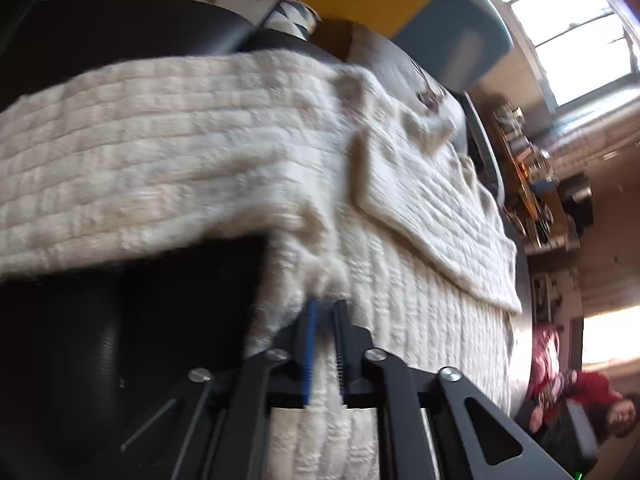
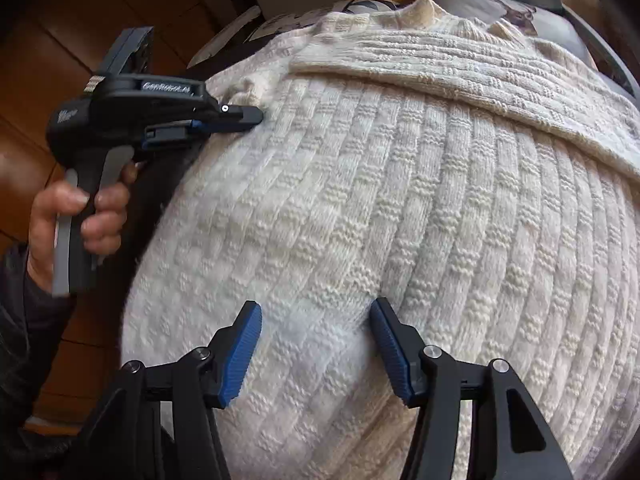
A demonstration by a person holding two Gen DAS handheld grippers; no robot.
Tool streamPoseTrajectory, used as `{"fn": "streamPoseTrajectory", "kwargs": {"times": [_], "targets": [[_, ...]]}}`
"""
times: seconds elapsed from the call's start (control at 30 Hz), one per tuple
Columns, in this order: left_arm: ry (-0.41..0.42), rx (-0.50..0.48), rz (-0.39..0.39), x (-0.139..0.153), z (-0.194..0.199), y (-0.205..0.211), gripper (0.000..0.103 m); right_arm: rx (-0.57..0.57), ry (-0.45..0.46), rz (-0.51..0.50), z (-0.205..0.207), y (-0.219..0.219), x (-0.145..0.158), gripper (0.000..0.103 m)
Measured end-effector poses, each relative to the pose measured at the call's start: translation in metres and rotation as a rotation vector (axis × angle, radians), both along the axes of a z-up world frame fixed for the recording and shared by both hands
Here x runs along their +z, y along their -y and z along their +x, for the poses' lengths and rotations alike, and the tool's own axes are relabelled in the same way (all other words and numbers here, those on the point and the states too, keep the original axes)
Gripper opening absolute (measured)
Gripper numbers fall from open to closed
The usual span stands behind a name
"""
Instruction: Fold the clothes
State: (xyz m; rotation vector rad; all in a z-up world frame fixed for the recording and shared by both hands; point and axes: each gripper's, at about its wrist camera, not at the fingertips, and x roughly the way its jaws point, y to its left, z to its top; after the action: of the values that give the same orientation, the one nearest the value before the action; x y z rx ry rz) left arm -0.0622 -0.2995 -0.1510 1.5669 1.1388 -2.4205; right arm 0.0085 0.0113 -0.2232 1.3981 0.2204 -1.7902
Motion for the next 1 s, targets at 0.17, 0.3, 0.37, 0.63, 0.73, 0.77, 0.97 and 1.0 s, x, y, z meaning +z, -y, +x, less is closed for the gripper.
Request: {"fn": "streamPoseTrajectory", "kwargs": {"times": [0.17,0.3,0.37,0.63,0.73,0.77,0.97,1.0], "targets": [[0.016,0.058,0.022,0.005,0.011,0.008,0.004,-0.021,0.004,-0.022,0.0,-0.007,0.002,0.058],[-0.043,-0.021,-0.04,0.029,0.037,-0.028,0.011,-0.102,0.032,-0.131,-0.023,-0.033,0.019,0.058],[-0.062,-0.087,-0.053,0.031,0.052,-0.057,0.012,-0.186,0.004,-0.141,-0.039,-0.056,0.03,0.058],[-0.087,-0.1,0.02,-0.001,0.103,-0.081,0.011,-0.493,0.054,-0.108,-0.056,-0.174,0.003,0.057],[-0.084,-0.007,0.184,-0.012,0.111,-0.057,0.008,-0.52,0.06,-0.21,-0.051,-0.191,0.0,0.057],[-0.085,0.026,0.228,-0.013,0.112,-0.049,0.008,-0.535,0.058,-0.217,-0.051,-0.191,0.0,0.057],[-0.158,0.338,0.224,0.013,0.169,0.041,0.015,-0.5,-0.061,-0.197,-0.043,-0.156,0.028,0.057],[-0.165,0.41,0.198,0.018,0.183,0.065,0.016,-0.48,-0.07,-0.213,-0.043,-0.148,0.035,0.057]]}}
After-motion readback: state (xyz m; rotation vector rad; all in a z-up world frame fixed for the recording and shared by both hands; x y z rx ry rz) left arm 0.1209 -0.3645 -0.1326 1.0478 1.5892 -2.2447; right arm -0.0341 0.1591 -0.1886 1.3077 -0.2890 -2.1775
